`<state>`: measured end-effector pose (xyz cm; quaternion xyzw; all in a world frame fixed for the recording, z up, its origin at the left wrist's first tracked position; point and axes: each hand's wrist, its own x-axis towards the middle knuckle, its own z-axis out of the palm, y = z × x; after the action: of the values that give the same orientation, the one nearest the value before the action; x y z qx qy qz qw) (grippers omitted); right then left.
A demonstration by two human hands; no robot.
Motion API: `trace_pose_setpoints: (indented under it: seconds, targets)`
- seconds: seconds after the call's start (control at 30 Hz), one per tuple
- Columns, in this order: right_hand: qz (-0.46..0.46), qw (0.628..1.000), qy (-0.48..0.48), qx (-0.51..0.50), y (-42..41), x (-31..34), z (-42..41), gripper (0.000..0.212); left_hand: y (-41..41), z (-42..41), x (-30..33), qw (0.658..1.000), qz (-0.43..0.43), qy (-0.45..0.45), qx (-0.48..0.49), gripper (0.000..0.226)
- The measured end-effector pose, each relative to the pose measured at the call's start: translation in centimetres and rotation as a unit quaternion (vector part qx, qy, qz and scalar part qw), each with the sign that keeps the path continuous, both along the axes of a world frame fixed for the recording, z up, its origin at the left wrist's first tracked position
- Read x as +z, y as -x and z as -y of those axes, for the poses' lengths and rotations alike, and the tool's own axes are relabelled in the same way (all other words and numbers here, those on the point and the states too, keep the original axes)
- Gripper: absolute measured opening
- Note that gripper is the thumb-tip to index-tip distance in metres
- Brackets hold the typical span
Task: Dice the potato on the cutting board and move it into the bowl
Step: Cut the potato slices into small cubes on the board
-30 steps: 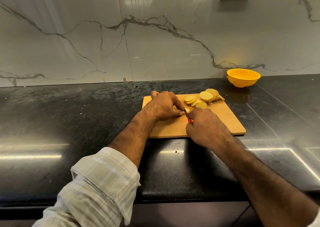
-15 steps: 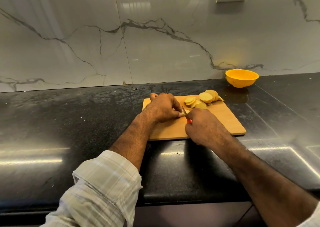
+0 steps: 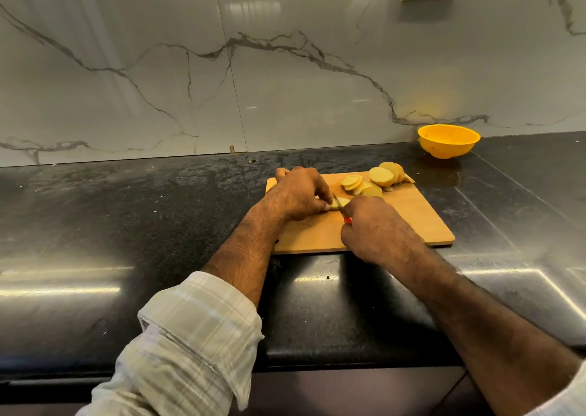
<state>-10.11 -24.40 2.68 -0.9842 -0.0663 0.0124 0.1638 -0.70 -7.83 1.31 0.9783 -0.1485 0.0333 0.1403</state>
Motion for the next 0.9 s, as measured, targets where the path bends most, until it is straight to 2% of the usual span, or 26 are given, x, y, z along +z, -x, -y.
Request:
trace_pose_setpoints:
  seconds: [0.2, 0.47, 0.63, 0.9]
  targets:
    - [-0.017, 1.0, -0.011, -0.005, 0.6, 0.1, -0.3, 0.045, 0.1, -0.1, 0.0, 1.0, -0.005, 0.023, -0.003, 0.004]
    - [-0.017, 1.0, -0.007, -0.014, -0.8, -0.1, -1.4, 0.036, 0.3, -0.1, 0.2, 1.0, -0.009, 0.025, -0.001, 0.003]
    - [0.025, 0.999, -0.025, -0.009, -0.5, -0.4, -0.1, 0.038, 0.3, -0.6, 0.3, 0.999, -0.013, 0.048, 0.011, 0.004]
    - [-0.015, 1.0, 0.009, 0.005, -0.7, -0.1, -1.5, 0.041, 0.6, -0.7, 0.1, 0.999, -0.007, 0.036, 0.023, 0.007]
